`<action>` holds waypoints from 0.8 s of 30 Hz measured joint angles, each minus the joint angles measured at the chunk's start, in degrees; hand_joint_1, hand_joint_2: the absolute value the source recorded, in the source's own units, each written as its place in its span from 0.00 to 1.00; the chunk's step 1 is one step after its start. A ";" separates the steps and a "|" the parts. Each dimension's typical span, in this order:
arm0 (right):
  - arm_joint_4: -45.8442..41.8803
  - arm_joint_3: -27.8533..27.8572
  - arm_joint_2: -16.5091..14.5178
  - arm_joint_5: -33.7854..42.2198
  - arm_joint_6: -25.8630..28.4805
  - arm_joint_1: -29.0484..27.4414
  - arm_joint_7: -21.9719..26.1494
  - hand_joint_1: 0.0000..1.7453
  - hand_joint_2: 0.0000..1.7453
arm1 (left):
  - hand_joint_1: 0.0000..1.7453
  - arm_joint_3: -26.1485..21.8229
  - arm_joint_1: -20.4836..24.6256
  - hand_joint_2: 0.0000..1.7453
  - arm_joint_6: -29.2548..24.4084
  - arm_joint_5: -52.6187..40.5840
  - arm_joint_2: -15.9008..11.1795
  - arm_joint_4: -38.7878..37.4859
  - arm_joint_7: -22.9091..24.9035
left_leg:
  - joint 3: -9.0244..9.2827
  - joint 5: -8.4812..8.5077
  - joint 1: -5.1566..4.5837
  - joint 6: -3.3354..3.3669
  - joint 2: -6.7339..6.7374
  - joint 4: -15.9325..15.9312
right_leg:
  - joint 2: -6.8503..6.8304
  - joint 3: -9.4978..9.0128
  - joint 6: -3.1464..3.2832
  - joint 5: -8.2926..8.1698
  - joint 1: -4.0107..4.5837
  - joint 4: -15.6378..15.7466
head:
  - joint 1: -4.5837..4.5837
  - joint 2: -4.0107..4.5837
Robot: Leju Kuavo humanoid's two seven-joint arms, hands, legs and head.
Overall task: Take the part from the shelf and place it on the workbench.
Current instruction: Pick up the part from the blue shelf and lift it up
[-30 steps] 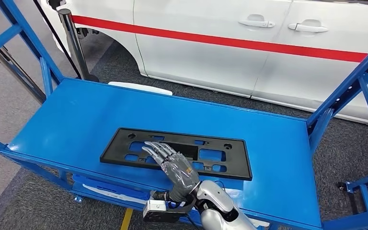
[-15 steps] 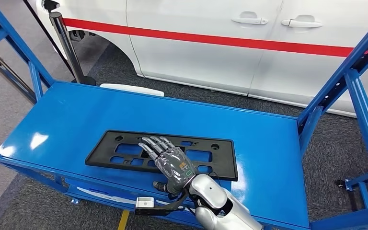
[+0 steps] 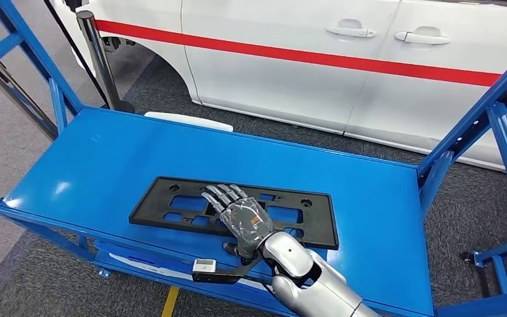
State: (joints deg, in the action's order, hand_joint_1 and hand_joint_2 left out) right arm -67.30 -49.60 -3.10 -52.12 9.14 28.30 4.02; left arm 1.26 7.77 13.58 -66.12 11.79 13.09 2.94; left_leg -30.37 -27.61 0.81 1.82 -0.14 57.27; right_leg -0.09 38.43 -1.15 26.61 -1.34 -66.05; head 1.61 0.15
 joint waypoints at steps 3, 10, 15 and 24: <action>1.13 -0.24 -0.11 -0.05 -0.69 0.81 -0.55 0.00 1.00 | 0.00 0.16 -0.03 0.00 -0.08 0.26 -0.08 0.00 0.05 | -0.41 -0.62 -0.20 -1.15 -0.02 0.79 | 0.11 -2.45 0.78 -0.95 0.22 5.49 | -0.05 0.00; 3.39 -0.57 -0.60 -0.44 -1.38 2.04 -1.60 0.00 1.00 | 0.00 0.40 0.25 0.00 -0.52 0.83 -0.21 0.01 0.09 | -5.34 -7.00 -0.08 -2.63 0.03 12.57 | -0.04 -2.97 3.01 -0.83 0.36 6.08 | -0.11 0.00; 4.63 -0.73 -0.87 -0.50 -1.38 2.34 -1.64 0.00 1.00 | 0.00 0.51 0.24 0.00 -0.62 0.89 -0.34 0.02 0.03 | -3.67 -2.14 -0.30 -1.50 0.04 9.20 | 0.22 -3.47 3.23 -0.68 1.02 6.04 | -0.08 0.00; 5.68 -0.82 -1.44 -2.40 -0.11 2.72 -2.88 1.00 1.00 | 0.00 1.45 -0.35 0.00 -0.37 1.25 -0.37 0.00 -0.60 | -0.18 0.83 -0.28 0.50 0.19 -0.72 | 0.11 -0.04 1.02 2.28 1.11 0.19 | -0.03 0.00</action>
State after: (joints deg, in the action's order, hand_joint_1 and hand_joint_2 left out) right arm -61.61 -50.42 -4.54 -54.52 9.03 31.02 1.15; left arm 2.72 7.42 13.21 -64.88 11.42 13.09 2.34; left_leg -30.56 -26.78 0.52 2.32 0.04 56.55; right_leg 0.02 38.40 -0.13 28.90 -0.23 -65.86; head 1.58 0.15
